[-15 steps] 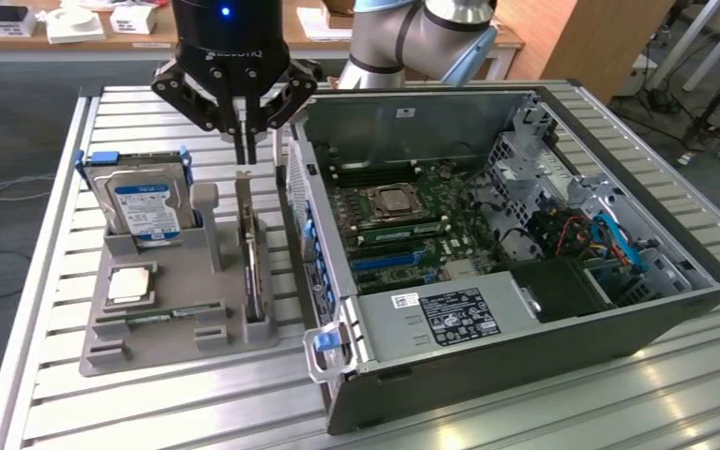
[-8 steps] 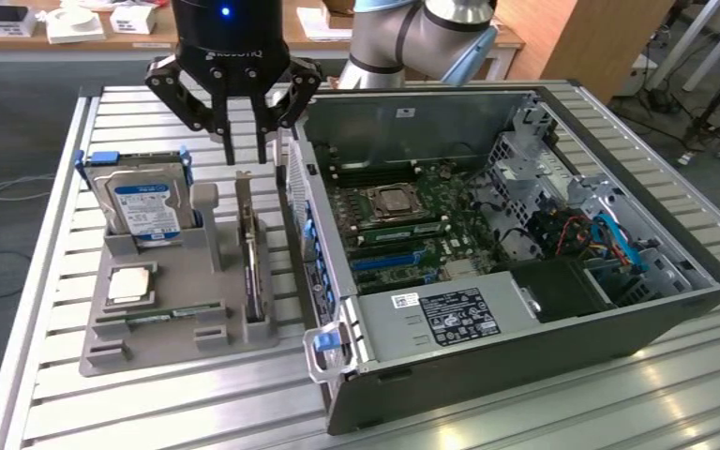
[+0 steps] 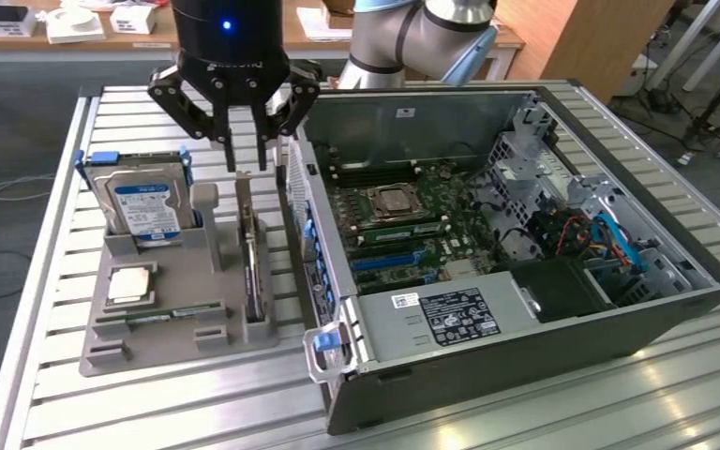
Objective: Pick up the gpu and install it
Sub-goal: 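Pick up the gpu and move the gpu toward the slot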
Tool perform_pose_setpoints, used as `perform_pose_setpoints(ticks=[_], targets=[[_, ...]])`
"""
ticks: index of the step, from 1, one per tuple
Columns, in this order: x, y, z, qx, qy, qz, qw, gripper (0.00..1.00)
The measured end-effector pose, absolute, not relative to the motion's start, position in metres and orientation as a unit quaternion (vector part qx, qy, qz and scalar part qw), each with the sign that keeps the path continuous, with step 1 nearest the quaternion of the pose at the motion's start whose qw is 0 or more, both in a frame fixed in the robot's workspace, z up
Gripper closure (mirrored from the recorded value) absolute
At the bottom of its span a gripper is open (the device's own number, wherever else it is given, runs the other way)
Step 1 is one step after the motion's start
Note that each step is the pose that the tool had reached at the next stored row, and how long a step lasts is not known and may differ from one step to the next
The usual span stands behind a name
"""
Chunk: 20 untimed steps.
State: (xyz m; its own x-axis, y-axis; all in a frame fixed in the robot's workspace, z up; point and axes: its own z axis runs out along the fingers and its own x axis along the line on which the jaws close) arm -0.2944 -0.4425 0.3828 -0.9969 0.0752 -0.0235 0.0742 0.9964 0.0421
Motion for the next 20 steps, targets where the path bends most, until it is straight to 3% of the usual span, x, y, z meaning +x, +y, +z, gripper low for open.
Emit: perform_pose_setpoints(ticks=[20], targets=[[-0.295,-0.456,0.368,0.037,0.999,0.021,0.013,0.64]])
